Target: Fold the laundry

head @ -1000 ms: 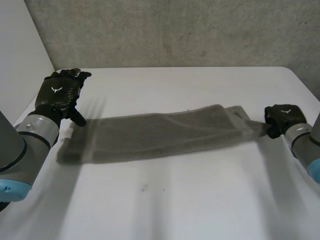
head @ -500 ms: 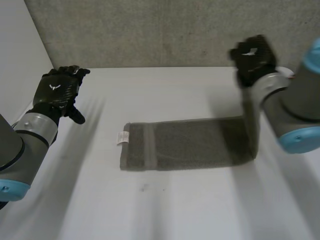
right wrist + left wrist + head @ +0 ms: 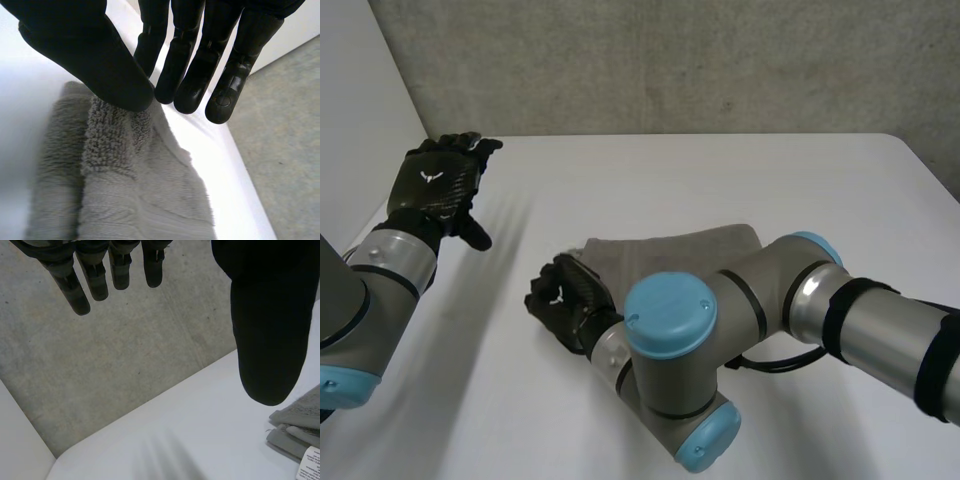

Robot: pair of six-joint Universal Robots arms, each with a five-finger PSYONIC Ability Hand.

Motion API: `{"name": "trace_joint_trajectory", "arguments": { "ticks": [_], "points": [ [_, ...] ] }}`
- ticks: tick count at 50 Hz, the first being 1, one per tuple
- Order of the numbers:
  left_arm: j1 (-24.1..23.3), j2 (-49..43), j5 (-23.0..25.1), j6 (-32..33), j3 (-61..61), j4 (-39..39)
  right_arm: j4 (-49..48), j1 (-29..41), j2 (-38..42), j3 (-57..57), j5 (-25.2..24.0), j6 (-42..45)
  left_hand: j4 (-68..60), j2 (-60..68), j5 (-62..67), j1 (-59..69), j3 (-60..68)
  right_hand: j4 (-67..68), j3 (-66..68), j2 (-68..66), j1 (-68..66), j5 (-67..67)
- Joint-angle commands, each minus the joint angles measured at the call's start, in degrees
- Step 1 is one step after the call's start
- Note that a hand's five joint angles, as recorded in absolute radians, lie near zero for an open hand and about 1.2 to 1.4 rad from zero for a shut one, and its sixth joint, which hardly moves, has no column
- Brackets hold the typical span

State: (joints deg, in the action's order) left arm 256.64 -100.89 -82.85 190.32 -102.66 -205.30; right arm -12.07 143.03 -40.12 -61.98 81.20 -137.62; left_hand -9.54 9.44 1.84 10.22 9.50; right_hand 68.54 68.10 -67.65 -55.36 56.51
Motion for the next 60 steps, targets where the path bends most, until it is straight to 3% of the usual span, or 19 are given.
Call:
{"name": "trace_joint_trajectory", "arguments": {
  "ticks": [1, 6, 13, 18, 29, 34, 38, 44, 50, 52, 56, 60],
  "points": [
    [-0.1, 0.2, 0.0, 0.0, -0.1, 0.0, 0.0, -2.9, -6.4, -0.5, 5.4, -2.6, -0.5, 0.6, -1.8, -0.2, 0.5, -58.5, -58.1, 57.6, 45.4, -56.5],
    [-0.4, 0.1, 0.0, -0.1, -0.2, 0.1, 0.2, -6.4, -10.2, -1.7, 9.3, -6.9, -0.5, 0.6, -1.8, -0.2, 0.5, -58.5, -58.1, 57.6, 45.4, -56.5],
    [-1.7, 0.0, -0.1, -0.2, -0.3, 0.1, 0.3, -12.5, -17.6, -7.1, 9.3, -18.6, -0.5, 0.6, -1.8, -0.2, 0.5, -58.5, -58.1, 57.6, 45.4, -56.5],
    [-5.3, -0.6, -0.1, -0.3, 0.4, 0.1, 2.5, -18.0, -21.8, -12.5, 9.3, -26.6, -0.7, 0.8, -1.6, 0.0, 0.7, -58.5, -58.1, 57.6, 45.4, -56.5],
    [-13.4, -9.3, -0.2, 0.1, 5.2, 0.2, 8.4, -27.1, -24.7, -23.0, 8.5, -28.7, -0.8, 0.9, -1.5, 0.2, 0.9, -58.5, -58.1, 57.6, 45.4, -56.5],
    [-14.1, -14.3, -0.4, 0.3, 7.3, 0.2, 7.7, -29.9, -24.4, -28.0, 5.6, -28.8, -0.8, 0.9, -1.5, 0.2, 0.9, -58.5, -58.1, 57.6, 45.4, -56.5],
    [-14.1, -16.0, -0.4, 0.3, 7.6, 0.2, 3.6, -31.0, -23.7, -31.5, 2.5, -29.0, -0.8, 0.9, -1.5, 0.2, 0.9, -50.3, -49.8, 49.4, 37.1, -48.2],
    [-13.9, -14.5, -0.5, 0.1, 7.1, 0.2, -4.7, -31.4, -21.8, -34.9, 2.9, -28.0, -0.7, 0.8, -1.6, 0.0, 0.7, -28.9, -28.5, 28.0, 15.7, -26.9],
    [-13.9, -11.8, -0.6, -0.1, 6.1, 0.2, -7.2, -32.3, -20.4, -35.1, 2.9, -27.8, -0.7, 0.8, -1.6, 0.0, 0.7, -13.2, -12.8, 12.3, 0.0, -11.2],
    [-13.9, -11.2, -0.8, -0.1, 5.6, 0.2, -7.4, -32.5, -18.7, -34.4, 2.9, -26.9, -0.7, 0.8, -1.6, 0.0, 0.7, 11.3, 11.8, -12.2, -24.5, 13.4],
    [-13.7, -8.9, -2.0, -0.2, 4.6, 0.2, -6.7, -33.0, -18.1, -33.6, 3.0, -23.9, -0.7, 0.8, -1.6, 0.0, 0.7, 11.5, 11.9, -12.4, -24.6, 13.5],
    [-13.4, -7.5, -2.1, -0.2, 4.2, 0.2, -7.0, -32.6, -19.6, -32.9, 5.6, -15.1, -0.5, 0.6, -1.8, -0.2, 0.5, 11.5, 11.9, -12.4, -24.6, 13.5]
  ]
}}
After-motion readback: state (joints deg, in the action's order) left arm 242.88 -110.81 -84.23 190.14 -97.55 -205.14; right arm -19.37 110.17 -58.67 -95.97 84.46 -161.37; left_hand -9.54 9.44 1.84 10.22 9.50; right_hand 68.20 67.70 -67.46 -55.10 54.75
